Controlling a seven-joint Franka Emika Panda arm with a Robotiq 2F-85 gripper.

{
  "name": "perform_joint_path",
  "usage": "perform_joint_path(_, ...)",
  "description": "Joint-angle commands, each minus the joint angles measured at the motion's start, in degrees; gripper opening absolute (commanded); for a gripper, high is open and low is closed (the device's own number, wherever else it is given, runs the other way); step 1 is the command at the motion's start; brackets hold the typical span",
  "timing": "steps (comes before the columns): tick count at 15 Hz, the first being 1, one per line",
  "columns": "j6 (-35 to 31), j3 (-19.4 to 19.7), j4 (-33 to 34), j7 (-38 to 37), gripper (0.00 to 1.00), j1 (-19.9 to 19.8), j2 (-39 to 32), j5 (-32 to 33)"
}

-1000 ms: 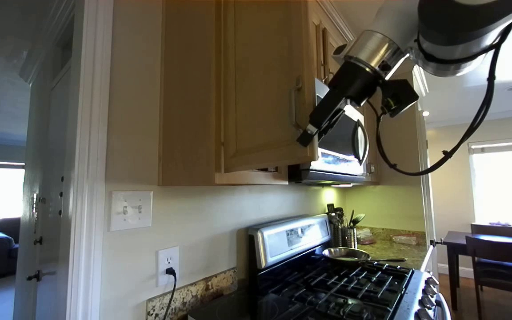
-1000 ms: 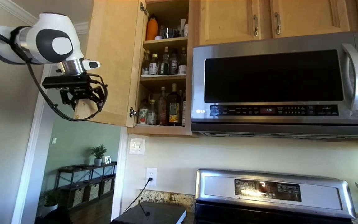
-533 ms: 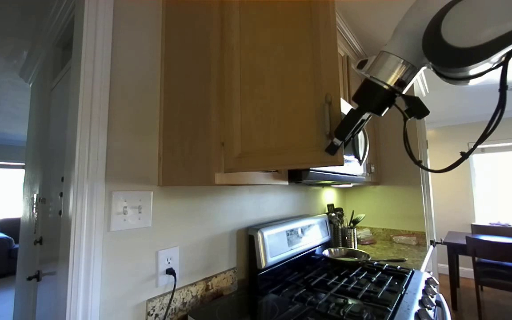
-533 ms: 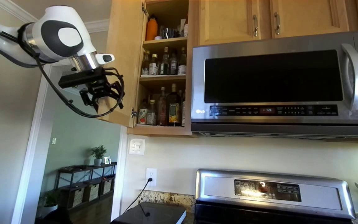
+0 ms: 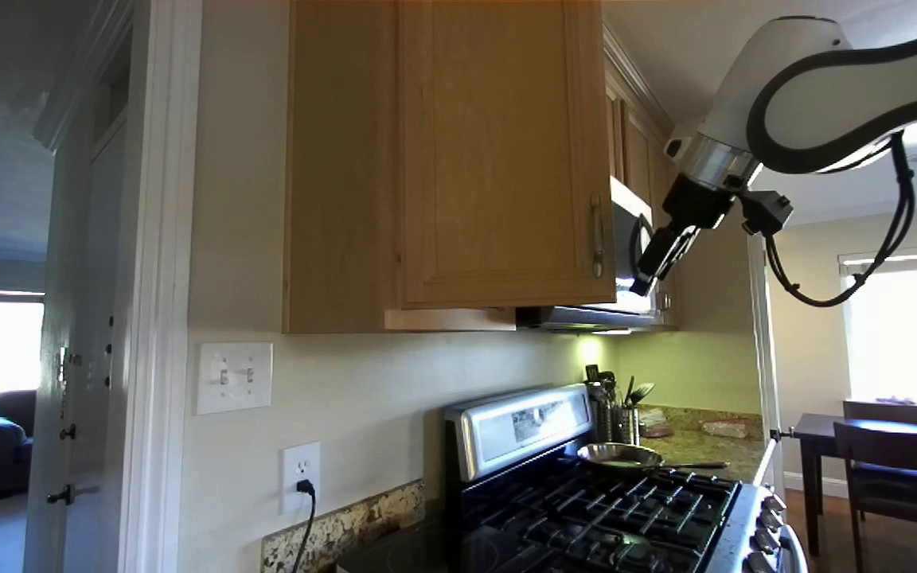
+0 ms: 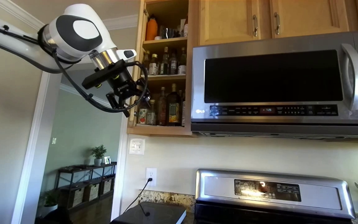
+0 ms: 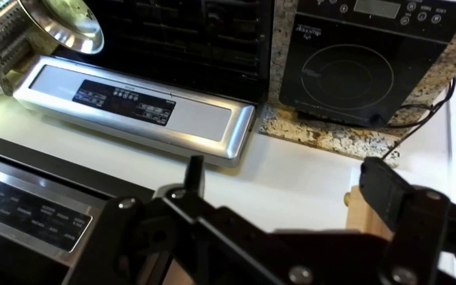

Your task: Close the door of the top cabinet on the left

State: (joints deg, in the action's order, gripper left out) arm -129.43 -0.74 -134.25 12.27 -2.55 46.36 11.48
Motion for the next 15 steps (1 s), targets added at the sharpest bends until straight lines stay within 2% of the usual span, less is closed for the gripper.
perform_joint_path(1,10.0,1.0,-0.6,3.1,1.00,1.8,2.7,1.5)
perform_joint_path(5,23.4,1.6,-0.5,8.7,1.00,7.5,5.4,-1.9)
perform_joint_path(7,25.9,0.8,-0.2,8.9,0.74,9.9,6.4,-3.2)
perform_joint_path(11,22.1,-1.8,1.4,5.8,0.46,13.2,6.1,-5.5)
perform_joint_path(15,13.2,-4.9,3.6,2.2,0.20,12.8,3.6,-5.0)
